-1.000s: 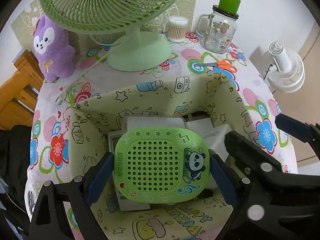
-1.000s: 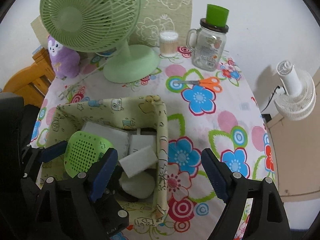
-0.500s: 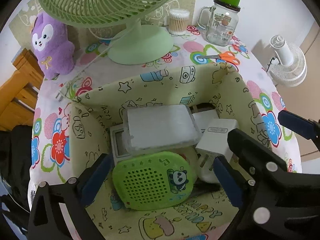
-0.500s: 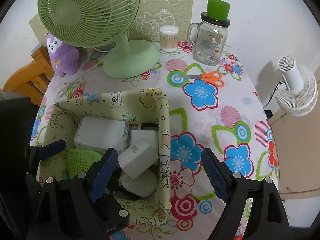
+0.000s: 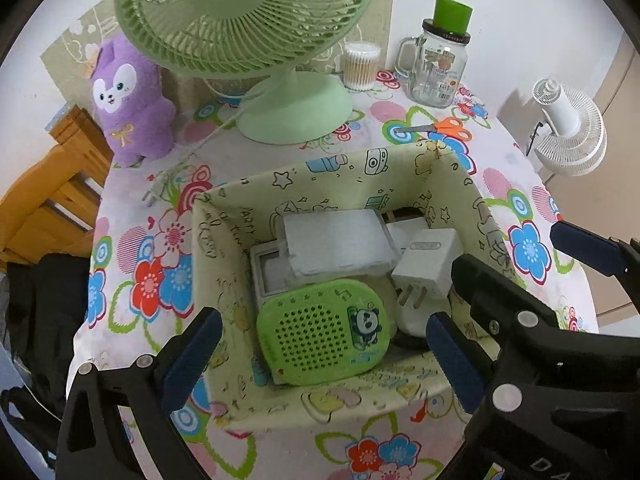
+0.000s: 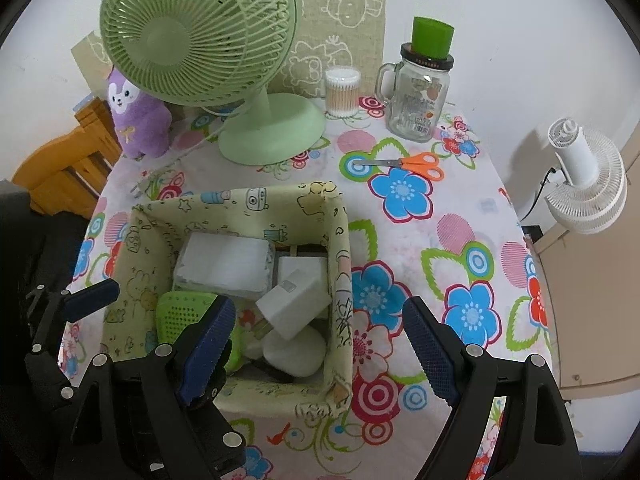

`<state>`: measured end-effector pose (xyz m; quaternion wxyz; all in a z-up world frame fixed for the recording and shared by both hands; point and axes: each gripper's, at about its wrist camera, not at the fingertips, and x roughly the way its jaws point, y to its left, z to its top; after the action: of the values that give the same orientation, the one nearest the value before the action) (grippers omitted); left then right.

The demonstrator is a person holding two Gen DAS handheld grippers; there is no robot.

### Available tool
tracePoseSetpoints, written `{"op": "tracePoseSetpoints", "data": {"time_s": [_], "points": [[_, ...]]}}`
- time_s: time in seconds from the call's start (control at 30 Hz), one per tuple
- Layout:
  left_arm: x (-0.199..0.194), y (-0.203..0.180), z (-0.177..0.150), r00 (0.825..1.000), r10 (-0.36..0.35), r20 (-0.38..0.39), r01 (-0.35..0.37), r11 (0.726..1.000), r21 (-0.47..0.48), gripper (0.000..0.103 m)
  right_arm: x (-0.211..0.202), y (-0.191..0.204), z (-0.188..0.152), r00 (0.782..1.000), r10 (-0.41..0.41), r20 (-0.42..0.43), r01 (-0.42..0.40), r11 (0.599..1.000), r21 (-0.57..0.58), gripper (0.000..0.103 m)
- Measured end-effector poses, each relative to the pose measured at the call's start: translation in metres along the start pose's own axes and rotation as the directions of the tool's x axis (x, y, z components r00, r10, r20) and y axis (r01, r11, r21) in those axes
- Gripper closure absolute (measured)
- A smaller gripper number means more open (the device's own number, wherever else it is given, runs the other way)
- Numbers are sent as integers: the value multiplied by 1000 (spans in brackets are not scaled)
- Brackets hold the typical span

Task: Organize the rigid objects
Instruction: 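Withdraw both open tools up and away from the box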

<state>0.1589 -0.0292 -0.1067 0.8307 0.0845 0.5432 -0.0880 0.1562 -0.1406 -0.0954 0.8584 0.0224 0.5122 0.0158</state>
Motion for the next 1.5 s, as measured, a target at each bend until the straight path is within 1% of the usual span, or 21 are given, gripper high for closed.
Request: {"op": "tracePoseSetpoints", "data": {"time_s": [0.33,0.57,0.97,1.13,1.27,1.4,1.47,1.5], "points": [[-31,9,-19,999,14,43,-14,1000,-12,0,-29,12,-13,999,-1,41,1,1000,1,15],[-53,23,-35,997,50,67,-50,999,-5,0,-45,21,-28,999,1,54,-2,1000,28,15],[-70,45,-54,997,17,77,-17,1000,6,0,-60,28,-51,998,-28,59,22,996,91,15],[-79,45,-62,995,-17,96,17,1000,2,0,-68,24,-58,998,-28,64,21,994,105,15],[-89,42,-69,994,-25,108,28,999,-25,0,-75,18,-62,997,-18,78,11,996,92,15],[-95,39,-73,993,-5,117,13,998,-63,0,-81,10,-64,995,-15,95,9,998,66,15],[-100,40,-75,992,-24,125,37,994,-104,0,-82,5,-66,996,-38,85,34,998,50,15],[-101,39,-76,991,-31,129,46,992,-115,0,-83,3,-67,995,-34,90,31,999,36,15]]}}
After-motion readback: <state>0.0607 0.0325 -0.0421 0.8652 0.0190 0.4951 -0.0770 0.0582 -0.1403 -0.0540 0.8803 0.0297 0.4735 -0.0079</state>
